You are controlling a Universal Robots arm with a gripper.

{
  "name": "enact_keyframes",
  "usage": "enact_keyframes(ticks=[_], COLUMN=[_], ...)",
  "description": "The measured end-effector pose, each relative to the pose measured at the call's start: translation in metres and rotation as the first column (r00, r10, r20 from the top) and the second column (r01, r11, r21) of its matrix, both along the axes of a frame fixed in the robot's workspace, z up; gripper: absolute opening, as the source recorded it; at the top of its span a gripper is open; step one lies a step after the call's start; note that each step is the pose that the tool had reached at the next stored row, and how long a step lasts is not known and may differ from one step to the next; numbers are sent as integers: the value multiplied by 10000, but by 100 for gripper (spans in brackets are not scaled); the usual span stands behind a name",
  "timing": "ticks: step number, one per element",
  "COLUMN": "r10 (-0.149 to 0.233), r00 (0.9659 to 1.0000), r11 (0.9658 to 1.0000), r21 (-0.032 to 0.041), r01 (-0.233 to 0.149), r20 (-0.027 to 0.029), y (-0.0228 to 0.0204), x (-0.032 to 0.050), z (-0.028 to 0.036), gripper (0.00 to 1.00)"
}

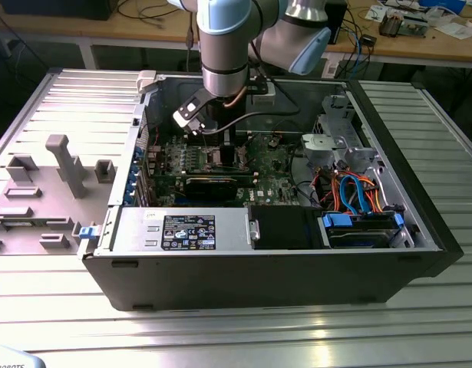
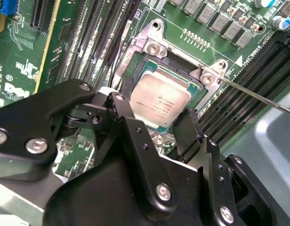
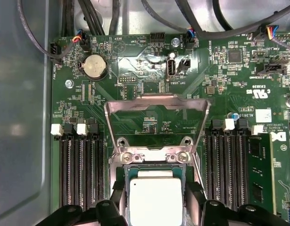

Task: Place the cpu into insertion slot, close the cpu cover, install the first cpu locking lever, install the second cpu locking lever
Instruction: 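Place the cpu into insertion slot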

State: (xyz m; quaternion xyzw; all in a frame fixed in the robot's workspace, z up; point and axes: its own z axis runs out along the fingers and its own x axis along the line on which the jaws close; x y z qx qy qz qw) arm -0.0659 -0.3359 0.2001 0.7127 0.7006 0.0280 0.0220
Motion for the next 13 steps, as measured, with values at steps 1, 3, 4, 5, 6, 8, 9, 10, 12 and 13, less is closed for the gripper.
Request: enact_keyframes(ticks=[1,3,4,5,6,8,9,10,12,13], r10=[0,0,-1,-1,1,0,0,0,0,0], r00=[10000,10000,10000,10000,10000,10000,10000,10000,10000,10000], r11=[10000,10000,10000,10000,10000,10000,10000,10000,10000,10000], r21=[0,0,-3,-5,-18,-48,-58,-63,-62,-61], r01=[0,0,1,1,-1,0,-1,0,0,0], r20=[-1,-2,-4,-3,-3,-4,-5,-5,-4,-4], y=[0,0,0,0,0,0,0,0,0,0], x=[0,0,0,0,1,0,1,0,1,0], z=[18,64,99,123,170,242,264,278,294,294], gripper=[62,62,62,62,62,62,62,62,62,62])
